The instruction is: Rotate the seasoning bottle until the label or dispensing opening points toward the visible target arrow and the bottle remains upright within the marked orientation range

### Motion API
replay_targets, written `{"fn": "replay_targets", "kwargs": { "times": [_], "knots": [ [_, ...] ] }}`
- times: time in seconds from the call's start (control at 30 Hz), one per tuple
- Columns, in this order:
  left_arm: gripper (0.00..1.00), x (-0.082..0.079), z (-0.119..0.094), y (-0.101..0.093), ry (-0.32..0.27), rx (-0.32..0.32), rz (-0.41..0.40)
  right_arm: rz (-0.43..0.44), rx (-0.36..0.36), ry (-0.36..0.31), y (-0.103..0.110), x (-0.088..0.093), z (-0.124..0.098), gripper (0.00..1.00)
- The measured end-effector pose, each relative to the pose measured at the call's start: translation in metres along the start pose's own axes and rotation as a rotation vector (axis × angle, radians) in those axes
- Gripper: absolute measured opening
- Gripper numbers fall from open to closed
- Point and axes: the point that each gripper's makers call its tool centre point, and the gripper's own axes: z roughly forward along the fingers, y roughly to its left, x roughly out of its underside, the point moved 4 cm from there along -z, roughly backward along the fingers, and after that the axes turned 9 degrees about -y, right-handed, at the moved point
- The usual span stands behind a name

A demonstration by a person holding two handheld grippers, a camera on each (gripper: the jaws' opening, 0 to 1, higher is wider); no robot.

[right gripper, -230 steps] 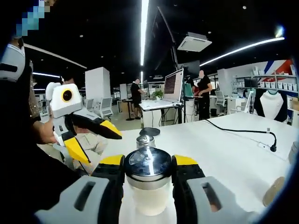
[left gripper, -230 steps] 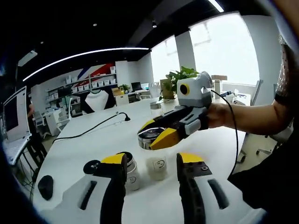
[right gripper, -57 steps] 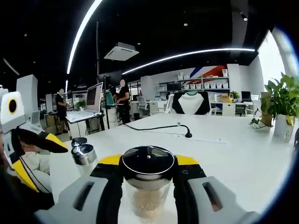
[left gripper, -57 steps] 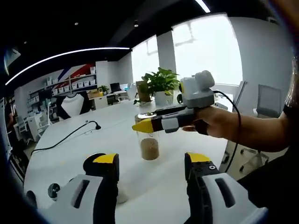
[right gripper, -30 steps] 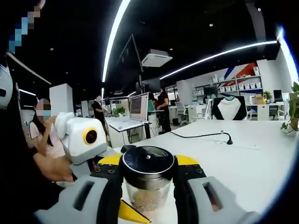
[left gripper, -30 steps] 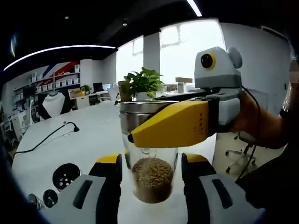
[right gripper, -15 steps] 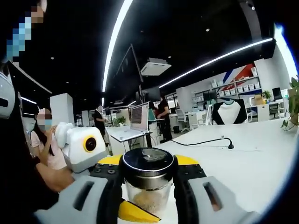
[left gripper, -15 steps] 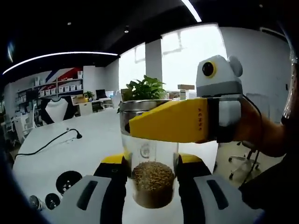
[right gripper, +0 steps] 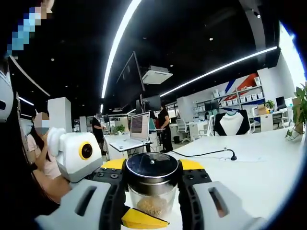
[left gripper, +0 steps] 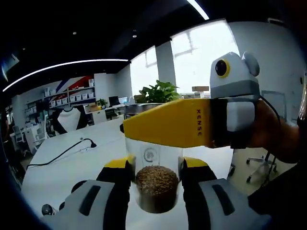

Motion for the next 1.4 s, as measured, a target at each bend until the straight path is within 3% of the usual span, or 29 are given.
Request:
{"fn": "replay_targets", "kwargs": {
  "times": [0.27, 0.33, 0.53, 0.6, 0.7, 0.9, 1.03, 1.1, 1.13, 1.17, 1.3, 1.4],
  "knots": [
    [0.42, -0.003, -0.005, -0.005, 0.016, 0.110, -0.039, 0.004, -0.177, 0.053, 0.000, -0.004, -0.004, 0.38],
    [0.42, -0.005, -0.006, -0.007, 0.007, 0.153, -0.065, 0.020, -0.215, 0.052, 0.000, -0.006, -0.005, 0.38],
    [0.44, -0.007, -0.010, -0.023, 0.001, 0.314, -0.104, 0.046, -0.428, 0.060, 0.013, -0.009, -0.016, 0.38],
    [0.44, -0.009, -0.010, -0.029, -0.008, 0.341, -0.102, 0.028, -0.494, 0.059, 0.019, -0.010, -0.019, 0.38],
    [0.44, -0.010, -0.009, -0.033, -0.012, 0.334, -0.073, 0.006, -0.508, 0.064, 0.019, -0.012, -0.021, 0.38],
    [0.44, -0.013, -0.006, -0.029, -0.025, 0.283, -0.068, -0.008, -0.470, 0.025, 0.017, -0.014, -0.019, 0.38],
    [0.44, -0.012, -0.004, -0.017, -0.029, 0.175, -0.110, -0.011, -0.346, 0.004, 0.009, -0.014, -0.013, 0.37],
    [0.44, -0.008, -0.003, -0.004, 0.001, 0.066, -0.100, -0.071, -0.220, 0.012, 0.004, -0.011, -0.009, 0.36],
    [0.44, -0.007, -0.003, -0.001, 0.006, 0.048, -0.095, -0.085, -0.202, 0.012, 0.004, -0.011, -0.008, 0.36],
    [0.44, -0.005, -0.003, 0.003, 0.022, -0.002, -0.073, -0.135, -0.134, 0.016, 0.007, -0.008, -0.004, 0.35],
    [0.44, -0.005, -0.002, 0.004, 0.028, -0.038, -0.071, -0.187, 0.005, 0.005, 0.012, -0.004, 0.004, 0.36],
    [0.44, -0.005, -0.003, 0.005, 0.034, -0.057, -0.066, -0.189, 0.060, 0.004, 0.013, -0.003, 0.006, 0.37]
  ]
}}
